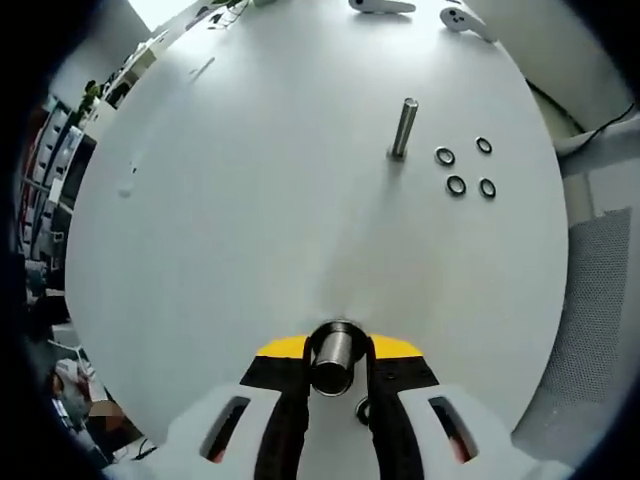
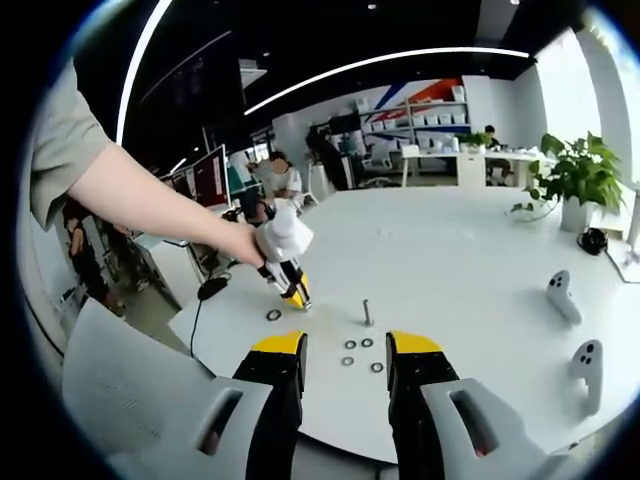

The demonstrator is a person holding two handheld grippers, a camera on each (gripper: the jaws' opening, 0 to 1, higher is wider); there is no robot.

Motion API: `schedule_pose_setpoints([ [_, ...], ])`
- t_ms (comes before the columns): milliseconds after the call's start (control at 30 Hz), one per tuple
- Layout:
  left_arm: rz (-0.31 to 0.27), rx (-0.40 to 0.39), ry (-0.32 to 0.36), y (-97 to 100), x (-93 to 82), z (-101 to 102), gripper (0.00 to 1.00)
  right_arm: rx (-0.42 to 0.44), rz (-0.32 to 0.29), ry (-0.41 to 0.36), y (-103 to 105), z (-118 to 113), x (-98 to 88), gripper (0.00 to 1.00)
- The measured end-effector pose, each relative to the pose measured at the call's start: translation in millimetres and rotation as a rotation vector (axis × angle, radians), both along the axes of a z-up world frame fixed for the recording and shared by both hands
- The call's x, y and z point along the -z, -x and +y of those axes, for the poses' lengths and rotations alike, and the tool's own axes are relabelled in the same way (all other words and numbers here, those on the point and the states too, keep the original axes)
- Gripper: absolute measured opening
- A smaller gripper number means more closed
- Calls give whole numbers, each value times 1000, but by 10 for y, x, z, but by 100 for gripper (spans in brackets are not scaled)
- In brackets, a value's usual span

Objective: Place the washer onto the threaded stud by aligning its center hole with the stud, sliding it down to the base, and recovering from edge contact or off-axis alignment until the washer reaches the visible bottom stop.

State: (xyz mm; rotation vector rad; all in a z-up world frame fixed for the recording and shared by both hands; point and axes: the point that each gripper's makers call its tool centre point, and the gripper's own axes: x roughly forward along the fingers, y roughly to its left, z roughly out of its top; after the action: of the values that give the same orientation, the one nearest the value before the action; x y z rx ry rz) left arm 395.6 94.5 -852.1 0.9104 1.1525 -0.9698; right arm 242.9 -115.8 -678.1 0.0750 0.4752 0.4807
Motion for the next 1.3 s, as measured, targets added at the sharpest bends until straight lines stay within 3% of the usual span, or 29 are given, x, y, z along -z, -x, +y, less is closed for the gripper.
schedule_pose_setpoints([
  [333,0,-67,53,-12,23,-28,20,0,3,15,3,-10,14,34],
  [567,-44,-50,55,-1,-9,-18,20,6,7,13,0,-21,21,34],
  [667,-51,-81,85,6,-35,-17,23,1,7,20,0,-16,24,34],
  [767,-64,-101,87,23,-75,29,27,4,8,19,1,-20,23,34],
  [1067,-82,-225,174,108,-254,134,27,-5,13,17,3,-4,32,34],
  [1300,-85,-259,173,261,-332,316,30,-15,15,24,4,9,44,34],
])
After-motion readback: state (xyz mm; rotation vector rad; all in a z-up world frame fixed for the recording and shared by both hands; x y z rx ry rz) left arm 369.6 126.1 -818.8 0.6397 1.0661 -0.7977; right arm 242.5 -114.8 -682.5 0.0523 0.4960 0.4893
